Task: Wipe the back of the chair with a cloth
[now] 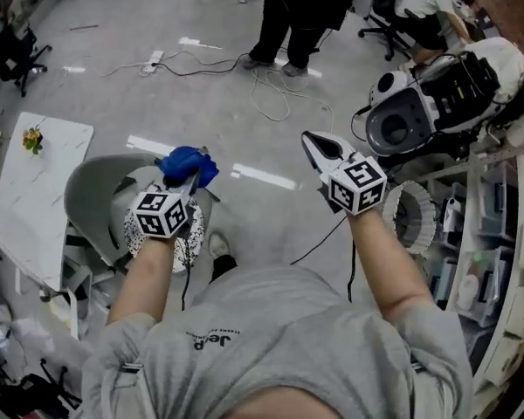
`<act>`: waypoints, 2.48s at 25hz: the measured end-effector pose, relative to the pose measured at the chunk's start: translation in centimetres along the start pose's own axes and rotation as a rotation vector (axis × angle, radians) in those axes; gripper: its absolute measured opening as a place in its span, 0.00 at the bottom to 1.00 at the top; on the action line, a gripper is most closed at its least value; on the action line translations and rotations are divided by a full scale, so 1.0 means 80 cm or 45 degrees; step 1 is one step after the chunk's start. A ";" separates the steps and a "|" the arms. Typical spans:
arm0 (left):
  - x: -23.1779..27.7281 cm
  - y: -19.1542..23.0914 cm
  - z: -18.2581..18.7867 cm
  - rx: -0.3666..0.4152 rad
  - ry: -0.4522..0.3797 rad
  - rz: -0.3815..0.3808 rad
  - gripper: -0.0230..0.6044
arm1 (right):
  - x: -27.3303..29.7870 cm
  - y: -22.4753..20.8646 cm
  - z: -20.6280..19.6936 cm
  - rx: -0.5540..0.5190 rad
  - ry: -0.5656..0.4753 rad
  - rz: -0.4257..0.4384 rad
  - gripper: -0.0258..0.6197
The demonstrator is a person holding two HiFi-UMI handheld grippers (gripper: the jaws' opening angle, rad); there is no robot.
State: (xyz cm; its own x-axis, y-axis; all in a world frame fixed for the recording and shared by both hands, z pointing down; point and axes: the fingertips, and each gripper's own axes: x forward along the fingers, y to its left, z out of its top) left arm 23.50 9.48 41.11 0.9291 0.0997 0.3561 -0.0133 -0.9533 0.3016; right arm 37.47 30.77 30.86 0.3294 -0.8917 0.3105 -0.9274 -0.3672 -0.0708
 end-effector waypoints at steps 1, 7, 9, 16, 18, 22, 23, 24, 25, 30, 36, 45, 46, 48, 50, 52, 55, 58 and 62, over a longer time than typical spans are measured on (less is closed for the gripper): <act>0.006 -0.034 0.007 0.014 -0.003 -0.040 0.31 | -0.030 -0.012 0.000 0.011 -0.014 -0.034 0.04; 0.034 -0.227 0.053 0.127 -0.027 -0.260 0.31 | -0.212 -0.074 -0.003 0.057 -0.108 -0.222 0.04; 0.036 -0.284 0.067 0.165 -0.040 -0.326 0.31 | -0.264 -0.086 -0.005 0.060 -0.138 -0.271 0.04; 0.029 -0.417 0.095 0.256 -0.084 -0.529 0.31 | -0.380 -0.092 -0.031 0.104 -0.176 -0.385 0.04; 0.025 -0.425 0.103 0.282 -0.088 -0.582 0.31 | -0.387 -0.085 -0.030 0.120 -0.187 -0.413 0.04; 0.018 -0.411 0.121 0.322 -0.104 -0.666 0.31 | -0.380 -0.062 -0.014 0.095 -0.215 -0.462 0.04; 0.015 -0.403 0.122 0.333 -0.098 -0.676 0.31 | -0.377 -0.056 -0.010 0.104 -0.227 -0.472 0.04; 0.012 -0.393 0.123 0.345 -0.086 -0.682 0.31 | -0.373 -0.049 -0.006 0.121 -0.242 -0.480 0.04; 0.008 -0.382 0.124 0.360 -0.075 -0.687 0.31 | -0.368 -0.043 -0.002 0.137 -0.256 -0.484 0.04; -0.015 -0.328 0.140 0.382 -0.078 -0.676 0.31 | -0.329 -0.017 0.030 0.113 -0.261 -0.466 0.04; -0.031 -0.305 0.150 0.307 -0.118 -0.673 0.31 | -0.305 -0.004 0.048 0.071 -0.249 -0.414 0.04; -0.044 -0.308 0.143 0.259 -0.137 -0.639 0.31 | -0.304 -0.005 0.049 0.054 -0.222 -0.344 0.04; -0.045 -0.308 0.143 0.257 -0.137 -0.636 0.31 | -0.305 -0.006 0.049 0.054 -0.222 -0.340 0.04; -0.047 -0.309 0.142 0.259 -0.136 -0.634 0.31 | -0.305 -0.007 0.049 0.059 -0.226 -0.337 0.04; -0.048 -0.309 0.143 0.262 -0.137 -0.633 0.31 | -0.304 -0.009 0.050 0.069 -0.236 -0.336 0.04; -0.048 -0.309 0.143 0.260 -0.138 -0.632 0.31 | -0.303 -0.010 0.051 0.068 -0.239 -0.336 0.04; -0.049 -0.309 0.143 0.259 -0.135 -0.630 0.31 | -0.302 -0.009 0.051 0.035 -0.225 -0.342 0.04; -0.050 -0.307 0.143 0.259 -0.138 -0.627 0.31 | -0.303 -0.010 0.051 0.032 -0.216 -0.347 0.04; -0.052 -0.306 0.143 0.257 -0.141 -0.629 0.31 | -0.303 -0.009 0.052 0.019 -0.211 -0.350 0.04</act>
State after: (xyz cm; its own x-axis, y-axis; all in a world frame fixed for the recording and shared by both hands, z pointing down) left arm 24.21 29.14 22.11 0.8404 0.5293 0.1167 0.4957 -0.8376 0.2296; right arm 30.89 51.54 19.42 0.5927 -0.7892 0.1610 -0.7975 -0.6030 -0.0196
